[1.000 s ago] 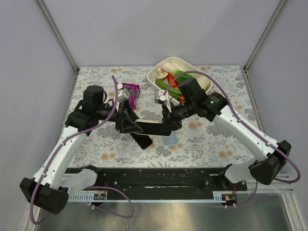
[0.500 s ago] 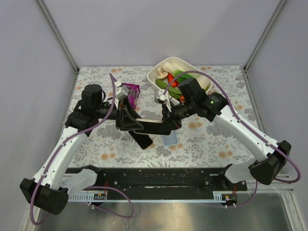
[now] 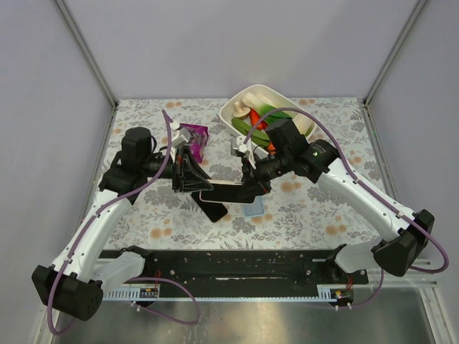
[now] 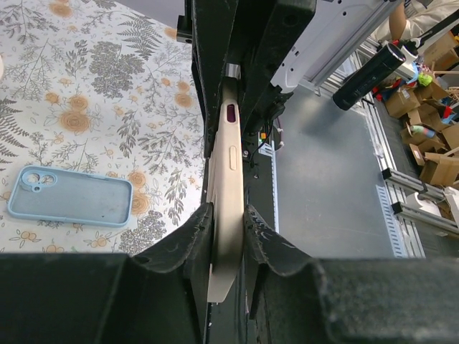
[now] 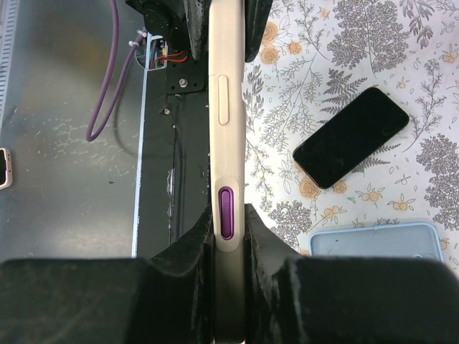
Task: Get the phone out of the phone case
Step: Remove the phone case from the phone.
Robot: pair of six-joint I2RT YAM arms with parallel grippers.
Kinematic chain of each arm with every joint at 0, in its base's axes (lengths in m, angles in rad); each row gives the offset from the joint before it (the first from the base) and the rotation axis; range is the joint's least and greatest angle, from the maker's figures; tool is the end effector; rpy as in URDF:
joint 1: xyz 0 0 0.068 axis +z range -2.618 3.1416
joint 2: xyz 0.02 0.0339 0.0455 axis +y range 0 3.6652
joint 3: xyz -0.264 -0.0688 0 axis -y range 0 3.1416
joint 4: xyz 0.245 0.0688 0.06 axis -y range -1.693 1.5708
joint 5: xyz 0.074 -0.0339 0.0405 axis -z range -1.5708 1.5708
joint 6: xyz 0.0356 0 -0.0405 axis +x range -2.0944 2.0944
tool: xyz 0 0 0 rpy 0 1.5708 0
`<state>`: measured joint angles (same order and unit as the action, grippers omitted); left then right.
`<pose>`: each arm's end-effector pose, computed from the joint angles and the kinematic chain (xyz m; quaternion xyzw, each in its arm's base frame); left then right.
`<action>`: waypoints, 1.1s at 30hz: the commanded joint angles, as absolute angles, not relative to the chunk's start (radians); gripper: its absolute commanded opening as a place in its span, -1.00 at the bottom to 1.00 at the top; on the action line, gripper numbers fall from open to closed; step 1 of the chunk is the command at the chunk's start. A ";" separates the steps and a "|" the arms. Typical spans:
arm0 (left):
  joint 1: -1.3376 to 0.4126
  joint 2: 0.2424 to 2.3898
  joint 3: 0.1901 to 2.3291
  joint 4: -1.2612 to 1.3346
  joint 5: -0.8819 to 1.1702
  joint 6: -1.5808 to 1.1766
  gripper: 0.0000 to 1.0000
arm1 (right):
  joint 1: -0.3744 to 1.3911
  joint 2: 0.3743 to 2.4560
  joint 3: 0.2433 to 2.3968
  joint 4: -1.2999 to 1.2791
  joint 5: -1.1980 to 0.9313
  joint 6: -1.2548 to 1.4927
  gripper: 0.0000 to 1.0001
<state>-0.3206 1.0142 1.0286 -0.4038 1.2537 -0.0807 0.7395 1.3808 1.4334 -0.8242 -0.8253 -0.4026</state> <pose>0.1823 -0.0962 0.3689 0.4048 0.6287 -0.5673 0.3449 0.1907 0.2094 0.3771 -0.5874 0.6257 0.4240 0.2894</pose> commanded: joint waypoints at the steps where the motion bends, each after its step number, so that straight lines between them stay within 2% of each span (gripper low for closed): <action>1: -0.314 0.971 1.012 -0.296 1.328 -0.152 -0.52 | 0.733 1.336 1.421 -0.770 -0.811 -0.422 -1.00; 6: -0.311 0.956 1.006 -0.296 1.315 -0.158 -0.50 | 0.735 1.335 1.405 -0.770 -0.816 -0.439 -1.00; 12: -0.310 0.940 1.002 -0.305 1.276 -0.160 0.00 | 0.735 1.336 1.397 -0.764 -0.799 -0.430 -1.00; 14: -0.308 0.945 1.002 -0.307 1.259 -0.158 0.09 | 0.735 1.336 1.396 -0.761 -0.801 -0.426 -1.00; 30: -0.296 0.954 0.979 -0.347 1.246 -0.092 -0.01 | 0.733 1.316 1.397 -0.759 -0.825 -0.419 -1.00; 32: -0.290 0.954 0.983 -0.344 1.247 -0.097 -0.20 | 0.733 1.316 1.391 -0.756 -0.824 -0.423 -1.00; 33: -0.287 0.953 0.985 -0.345 1.249 -0.095 -0.23 | 0.733 1.312 1.387 -0.753 -0.821 -0.423 -1.00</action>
<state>-0.3008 0.9596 0.9852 -0.3668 1.2385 -0.1085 0.7391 1.3632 1.3884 -0.8070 -0.8070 -0.4240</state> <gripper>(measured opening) 0.421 0.194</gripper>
